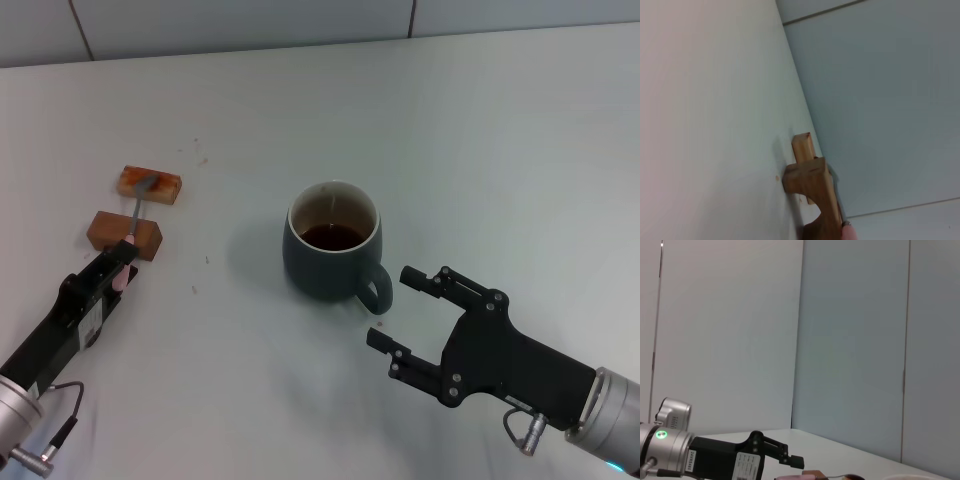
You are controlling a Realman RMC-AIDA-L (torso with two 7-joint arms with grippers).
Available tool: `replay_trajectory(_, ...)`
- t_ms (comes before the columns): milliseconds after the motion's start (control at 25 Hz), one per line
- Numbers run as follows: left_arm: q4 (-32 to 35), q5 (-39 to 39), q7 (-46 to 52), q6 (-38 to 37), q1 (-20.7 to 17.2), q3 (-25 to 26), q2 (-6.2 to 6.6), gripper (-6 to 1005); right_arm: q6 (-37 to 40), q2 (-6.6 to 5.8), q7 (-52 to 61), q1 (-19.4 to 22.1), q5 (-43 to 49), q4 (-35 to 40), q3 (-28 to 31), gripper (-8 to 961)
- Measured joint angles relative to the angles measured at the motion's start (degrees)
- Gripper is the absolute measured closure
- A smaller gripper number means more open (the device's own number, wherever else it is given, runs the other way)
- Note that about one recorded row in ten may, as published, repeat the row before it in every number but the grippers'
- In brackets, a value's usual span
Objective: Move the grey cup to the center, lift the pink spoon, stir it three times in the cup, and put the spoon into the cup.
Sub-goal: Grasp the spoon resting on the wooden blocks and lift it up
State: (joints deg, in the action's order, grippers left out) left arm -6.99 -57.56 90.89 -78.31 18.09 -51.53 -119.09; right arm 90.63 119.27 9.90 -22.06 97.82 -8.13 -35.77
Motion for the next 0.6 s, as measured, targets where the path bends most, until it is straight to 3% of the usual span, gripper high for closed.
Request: replay_trajectory(600,-0.50,-0.07,1.33,0.03,0.60,0.03,-0.09,629,-0.35,0.00,0.07,-0.27,-0.01,0.22,0.03,241)
